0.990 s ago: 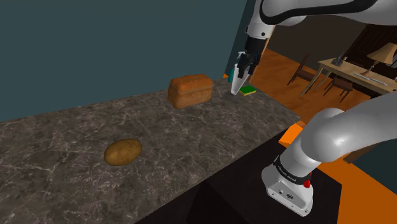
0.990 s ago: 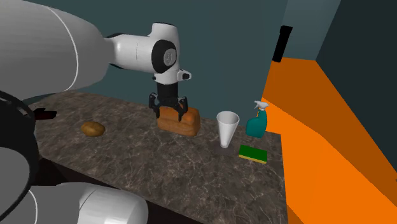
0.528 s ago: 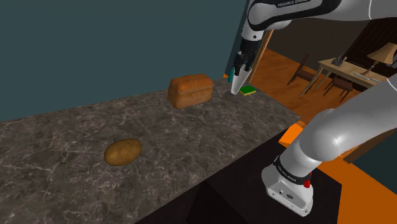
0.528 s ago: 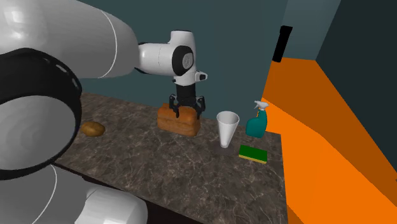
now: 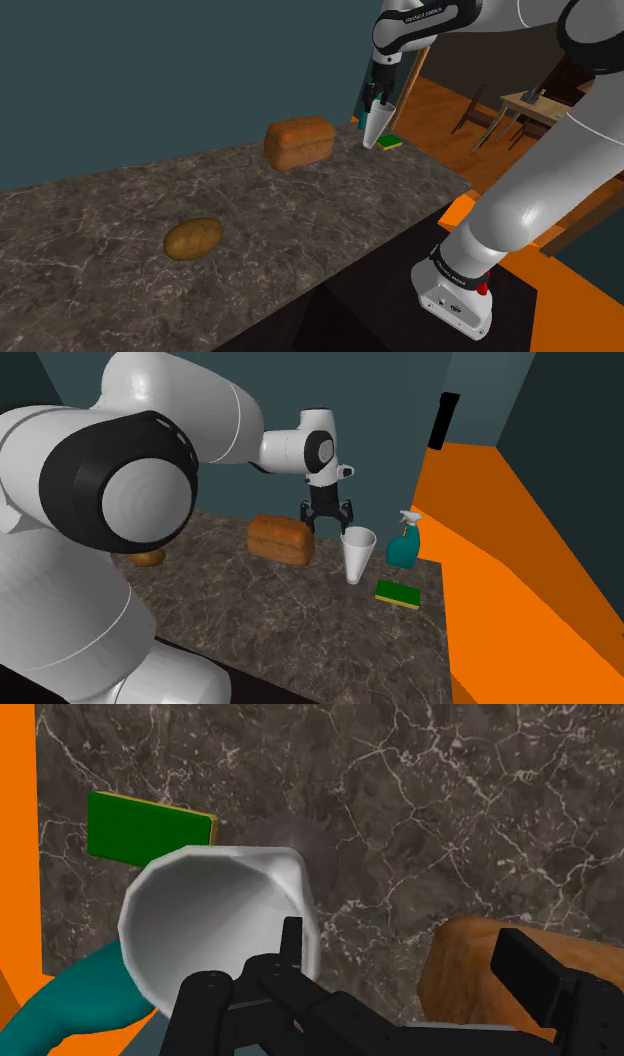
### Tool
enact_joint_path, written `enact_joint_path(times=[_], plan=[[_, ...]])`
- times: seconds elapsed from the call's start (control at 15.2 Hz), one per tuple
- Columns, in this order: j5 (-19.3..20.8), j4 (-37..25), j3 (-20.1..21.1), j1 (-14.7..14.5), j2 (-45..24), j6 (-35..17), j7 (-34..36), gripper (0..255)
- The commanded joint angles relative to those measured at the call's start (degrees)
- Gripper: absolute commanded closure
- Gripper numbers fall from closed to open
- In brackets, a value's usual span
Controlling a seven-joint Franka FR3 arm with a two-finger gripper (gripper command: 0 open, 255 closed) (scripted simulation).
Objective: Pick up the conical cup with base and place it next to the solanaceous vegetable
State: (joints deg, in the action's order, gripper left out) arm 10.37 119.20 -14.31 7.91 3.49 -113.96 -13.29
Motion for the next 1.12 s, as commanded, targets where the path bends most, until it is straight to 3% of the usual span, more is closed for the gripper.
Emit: enact_joint_path(times=[0.0, 0.13, 0.66, 1.06], plan=[[0.6, -2.7, -0.7, 0.7, -3.2, -1.2, -0.7, 0], [0.9, -5.3, -1.2, 1.2, -5.9, -1.9, -1.3, 0], [0.8, -1.8, -1.7, 1.8, -7.9, -7.5, -1.4, 0], [0.8, -1.9, -1.7, 1.8, -8.0, -7.5, -1.4, 0]])
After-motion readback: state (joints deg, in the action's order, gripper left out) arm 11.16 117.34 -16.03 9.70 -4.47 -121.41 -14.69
